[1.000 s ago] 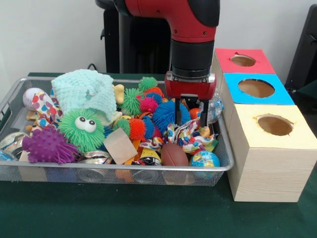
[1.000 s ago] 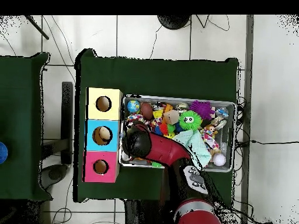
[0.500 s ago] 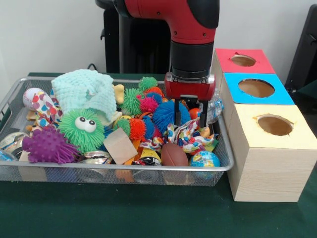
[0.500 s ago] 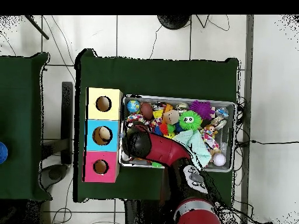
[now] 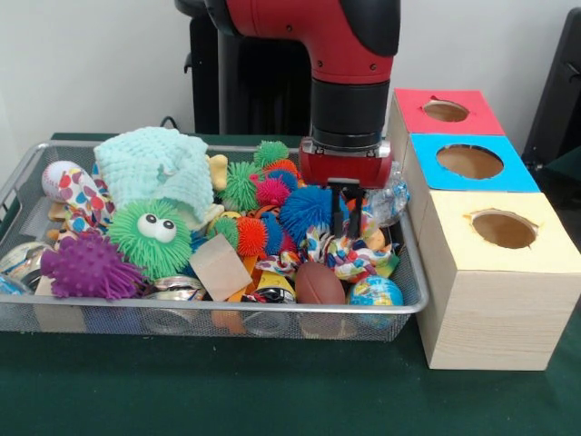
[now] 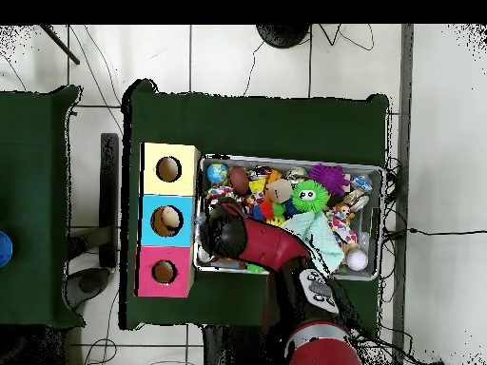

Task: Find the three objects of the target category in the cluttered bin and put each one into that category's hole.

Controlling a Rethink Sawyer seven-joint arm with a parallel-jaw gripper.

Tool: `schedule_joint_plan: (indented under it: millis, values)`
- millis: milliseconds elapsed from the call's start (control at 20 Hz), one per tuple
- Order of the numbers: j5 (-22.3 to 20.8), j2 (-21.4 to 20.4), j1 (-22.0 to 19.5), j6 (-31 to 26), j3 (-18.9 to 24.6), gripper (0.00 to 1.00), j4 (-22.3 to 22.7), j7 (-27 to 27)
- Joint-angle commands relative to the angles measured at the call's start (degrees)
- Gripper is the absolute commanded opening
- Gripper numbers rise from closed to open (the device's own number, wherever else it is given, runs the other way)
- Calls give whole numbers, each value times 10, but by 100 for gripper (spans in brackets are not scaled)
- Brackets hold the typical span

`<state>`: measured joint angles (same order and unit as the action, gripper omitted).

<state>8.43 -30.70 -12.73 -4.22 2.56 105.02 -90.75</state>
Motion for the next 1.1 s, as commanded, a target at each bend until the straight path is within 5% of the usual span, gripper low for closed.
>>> schedule_joint_plan:
  millis: [50,200,1100]
  values:
    - [-33,22,-35,51,45,0,-10,-86]
    - [-47,29,-44,84,56,0,2,-96]
    - [-29,18,-45,58,62,0,9,-112]
